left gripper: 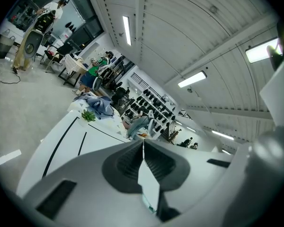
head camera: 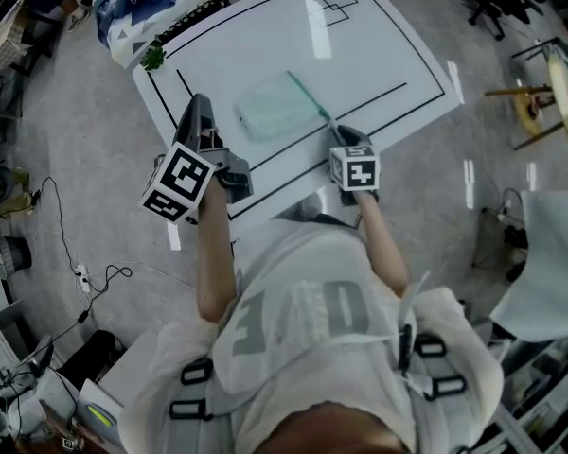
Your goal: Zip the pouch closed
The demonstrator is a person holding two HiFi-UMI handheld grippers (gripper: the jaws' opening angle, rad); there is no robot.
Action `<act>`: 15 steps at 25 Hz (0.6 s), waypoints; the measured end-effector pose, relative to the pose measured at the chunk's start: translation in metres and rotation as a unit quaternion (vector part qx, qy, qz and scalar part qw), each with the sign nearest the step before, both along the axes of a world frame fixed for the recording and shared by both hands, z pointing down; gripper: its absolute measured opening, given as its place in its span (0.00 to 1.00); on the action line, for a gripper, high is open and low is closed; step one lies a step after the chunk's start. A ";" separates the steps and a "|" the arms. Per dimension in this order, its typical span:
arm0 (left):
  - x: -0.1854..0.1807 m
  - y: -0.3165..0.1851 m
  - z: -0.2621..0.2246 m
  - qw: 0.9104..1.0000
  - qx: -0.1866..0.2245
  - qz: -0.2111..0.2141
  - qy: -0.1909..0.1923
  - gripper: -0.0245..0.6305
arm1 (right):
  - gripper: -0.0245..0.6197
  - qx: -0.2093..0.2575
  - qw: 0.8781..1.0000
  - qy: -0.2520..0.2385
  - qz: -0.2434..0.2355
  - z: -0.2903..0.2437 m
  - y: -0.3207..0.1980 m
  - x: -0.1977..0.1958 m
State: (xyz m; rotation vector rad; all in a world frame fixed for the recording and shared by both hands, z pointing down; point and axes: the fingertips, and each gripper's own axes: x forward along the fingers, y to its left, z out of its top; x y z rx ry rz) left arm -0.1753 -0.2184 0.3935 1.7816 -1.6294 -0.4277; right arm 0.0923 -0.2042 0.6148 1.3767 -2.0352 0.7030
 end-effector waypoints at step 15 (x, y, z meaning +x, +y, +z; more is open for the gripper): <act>0.012 -0.002 -0.023 0.976 0.027 0.008 -0.214 0.05 | 0.21 0.167 0.985 -0.041 0.013 -0.138 -0.061 -0.003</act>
